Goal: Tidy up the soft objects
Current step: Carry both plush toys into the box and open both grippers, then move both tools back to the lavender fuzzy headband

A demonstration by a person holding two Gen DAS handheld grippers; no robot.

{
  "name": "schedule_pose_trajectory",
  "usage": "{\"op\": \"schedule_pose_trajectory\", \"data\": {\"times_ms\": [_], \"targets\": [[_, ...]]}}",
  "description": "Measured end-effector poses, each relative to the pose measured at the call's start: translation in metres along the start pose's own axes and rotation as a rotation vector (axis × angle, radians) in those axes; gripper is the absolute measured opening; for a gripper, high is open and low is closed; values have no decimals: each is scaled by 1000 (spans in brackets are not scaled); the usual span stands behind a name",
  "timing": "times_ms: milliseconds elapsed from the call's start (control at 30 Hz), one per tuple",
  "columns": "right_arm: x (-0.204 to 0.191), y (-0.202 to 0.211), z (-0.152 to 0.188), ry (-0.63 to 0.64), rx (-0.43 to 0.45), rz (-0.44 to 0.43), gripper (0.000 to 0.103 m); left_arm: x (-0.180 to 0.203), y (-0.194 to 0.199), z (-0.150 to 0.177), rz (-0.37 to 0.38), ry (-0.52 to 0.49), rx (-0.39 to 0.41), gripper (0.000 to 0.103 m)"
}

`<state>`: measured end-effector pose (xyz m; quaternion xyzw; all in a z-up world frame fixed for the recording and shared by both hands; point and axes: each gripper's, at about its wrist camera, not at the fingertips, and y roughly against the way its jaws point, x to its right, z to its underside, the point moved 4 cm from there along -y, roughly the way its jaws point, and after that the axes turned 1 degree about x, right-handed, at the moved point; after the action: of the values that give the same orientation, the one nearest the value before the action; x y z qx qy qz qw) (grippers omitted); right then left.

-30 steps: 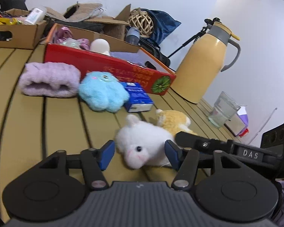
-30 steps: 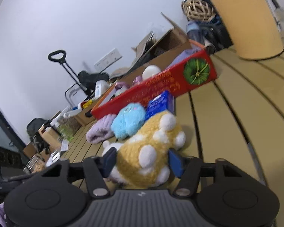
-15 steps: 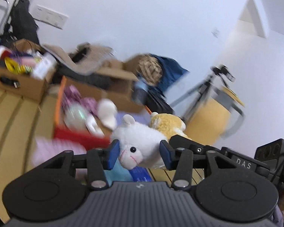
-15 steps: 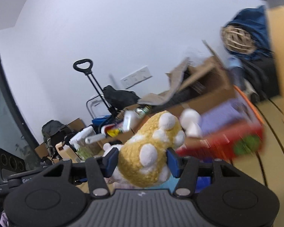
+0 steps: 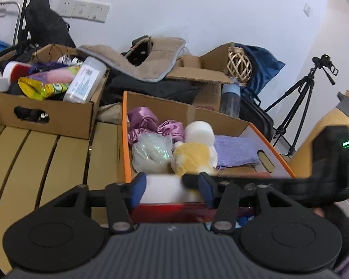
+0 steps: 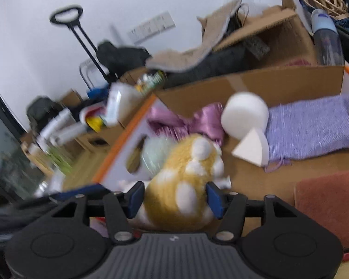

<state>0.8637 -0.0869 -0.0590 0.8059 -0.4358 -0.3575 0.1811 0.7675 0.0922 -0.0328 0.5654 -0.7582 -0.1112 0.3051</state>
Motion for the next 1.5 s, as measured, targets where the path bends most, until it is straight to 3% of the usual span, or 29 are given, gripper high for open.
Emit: {"op": "schedule_pose_trajectory", "data": {"times_ms": [133, 267, 367, 500, 600, 767, 1067, 1333, 1500], "targets": [[-5, 23, 6, -3, 44, 10, 65, 7, 33, 3, -16, -37, 55, 60], [-19, 88, 27, 75, 204, 70, 76, 13, 78, 25, -53, -74, 135, 69], [-35, 132, 63, 143, 287, 76, 82, 15, 109, 57, -63, -86, 184, 75], [-54, 162, 103, 210, 340, 101, 82, 9, 131, 98, -71, -20, 228, 79], [-51, 176, 146, 178, 376, 64, 82, 12, 134, 120, -209, -48, 244, 79], [-52, 182, 188, 280, 333, 141, 81, 20, 149, 126, -203, -77, 288, 83], [-45, 189, 185, 239, 359, 130, 81, 11, 134, 123, -197, -29, 248, 83], [-63, 177, 182, 233, 352, 101, 81, 9, 130, 120, -206, -14, 228, 83], [-74, 160, 165, 196, 330, 56, 69, -7, 111, 87, -205, 76, 205, 81]]}}
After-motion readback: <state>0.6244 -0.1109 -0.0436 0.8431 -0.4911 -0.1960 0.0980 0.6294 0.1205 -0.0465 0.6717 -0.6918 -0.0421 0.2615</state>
